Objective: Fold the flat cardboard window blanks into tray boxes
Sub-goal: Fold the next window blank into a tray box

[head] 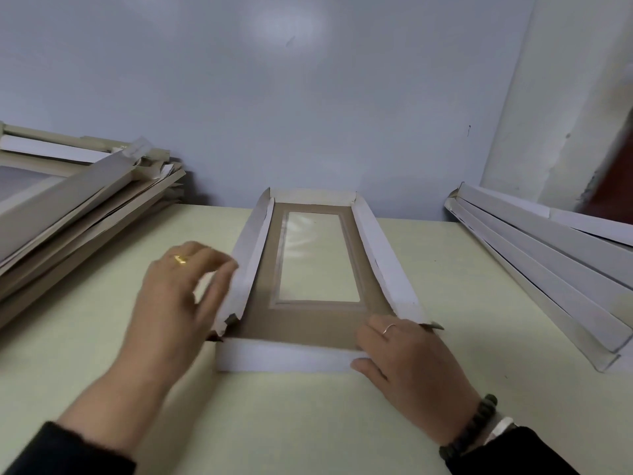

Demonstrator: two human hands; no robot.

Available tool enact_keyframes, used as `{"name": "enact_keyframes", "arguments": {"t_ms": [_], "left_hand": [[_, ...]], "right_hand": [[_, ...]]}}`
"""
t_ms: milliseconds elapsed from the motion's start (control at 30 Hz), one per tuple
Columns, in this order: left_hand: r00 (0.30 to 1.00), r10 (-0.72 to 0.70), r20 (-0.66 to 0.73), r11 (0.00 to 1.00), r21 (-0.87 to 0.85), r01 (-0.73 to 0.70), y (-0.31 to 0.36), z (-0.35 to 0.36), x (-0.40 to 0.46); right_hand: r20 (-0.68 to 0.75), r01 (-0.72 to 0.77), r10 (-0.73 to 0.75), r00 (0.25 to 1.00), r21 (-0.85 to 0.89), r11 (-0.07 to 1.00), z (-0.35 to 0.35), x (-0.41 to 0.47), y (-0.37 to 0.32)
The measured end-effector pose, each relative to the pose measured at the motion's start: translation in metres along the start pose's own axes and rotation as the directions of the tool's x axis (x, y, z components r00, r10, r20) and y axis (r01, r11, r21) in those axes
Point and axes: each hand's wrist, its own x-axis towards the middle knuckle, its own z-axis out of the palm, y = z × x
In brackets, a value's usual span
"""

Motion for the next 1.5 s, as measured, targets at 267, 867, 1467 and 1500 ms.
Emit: {"name": "enact_keyframes", "arguments": {"t_ms": [267, 867, 1467, 1500], "left_hand": [[0.783, -0.289, 0.551, 0.893, -0.138, 0.428, -0.058, -0.012, -0.020], [0.839, -0.136, 0.527, 0.976, -0.074, 0.204, -0.039, 0.019, -0.027], [0.844, -0.184, 0.504, 0.963, -0.079, 0.257, -0.033, 0.020, -0.028], [0.841, -0.190, 0.507, 0.960, -0.083, 0.267, -0.033, 0.020, -0.028]], "right_hand": [[0.260, 0.094, -0.121, 0.958, 0.116, 0.989, -0.007, -0.006, -0.009], [-0.204, 0.208, -0.173, 0.964, 0.165, 0.964, -0.014, -0.002, -0.010], [0.442, -0.548, 0.325, 0.836, 0.630, 0.550, -0.007, -0.025, 0.077], [0.462, -0.567, 0.328, 0.824, 0.653, 0.503, -0.009, -0.026, 0.078]]}}
